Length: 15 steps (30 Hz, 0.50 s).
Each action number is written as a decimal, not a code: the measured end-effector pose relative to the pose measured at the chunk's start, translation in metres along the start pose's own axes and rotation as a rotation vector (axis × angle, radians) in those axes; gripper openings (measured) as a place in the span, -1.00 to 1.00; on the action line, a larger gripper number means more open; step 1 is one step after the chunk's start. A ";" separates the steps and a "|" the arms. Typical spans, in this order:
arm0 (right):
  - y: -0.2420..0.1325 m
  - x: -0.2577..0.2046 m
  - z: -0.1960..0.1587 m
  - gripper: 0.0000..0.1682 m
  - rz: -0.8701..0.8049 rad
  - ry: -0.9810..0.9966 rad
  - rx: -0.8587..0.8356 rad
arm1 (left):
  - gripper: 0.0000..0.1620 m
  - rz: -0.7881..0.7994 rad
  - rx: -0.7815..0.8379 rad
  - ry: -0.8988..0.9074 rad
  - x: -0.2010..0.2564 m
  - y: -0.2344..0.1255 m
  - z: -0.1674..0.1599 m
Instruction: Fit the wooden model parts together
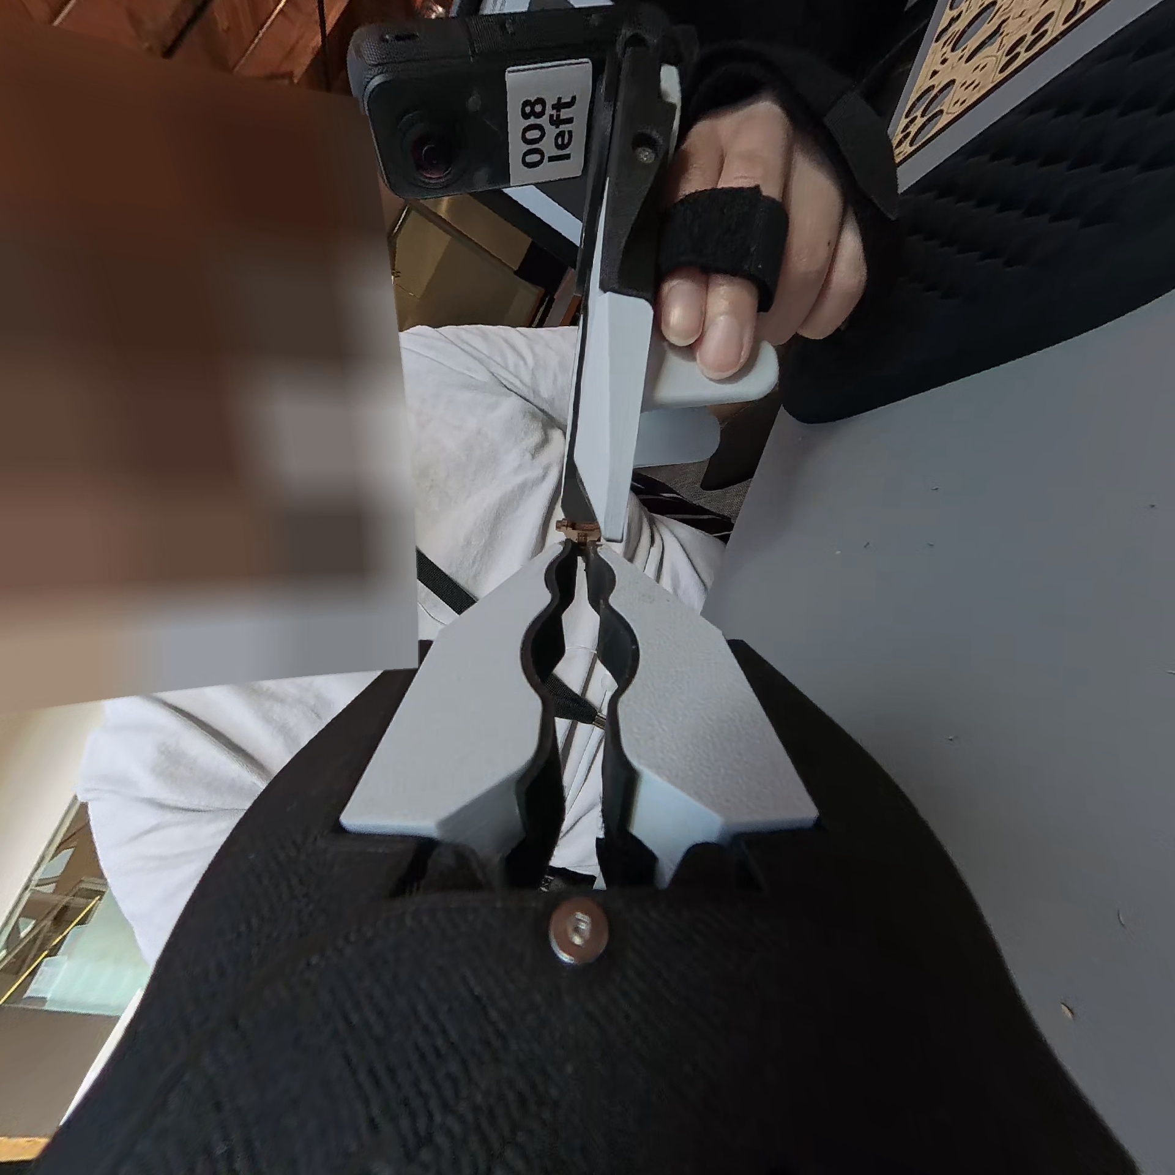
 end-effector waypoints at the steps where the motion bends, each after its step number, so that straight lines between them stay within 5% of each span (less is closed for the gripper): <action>1: -0.001 0.000 0.000 -0.97 0.006 0.007 0.004 | -0.72 -0.001 0.006 0.004 0.001 0.001 0.000; 15: -0.002 0.002 0.005 -0.98 -0.065 -0.057 0.159 | -0.76 0.125 0.058 0.064 -0.003 -0.006 -0.007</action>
Point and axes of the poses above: each gripper's, where its closed fingertips meet, y out along the fingers, z out of its top, x = y × z across the jaws, the point moved 6 cm from there along -y, back along the fingers, and after that the axes turned 5 degrees about z, right-handed, at the moved point
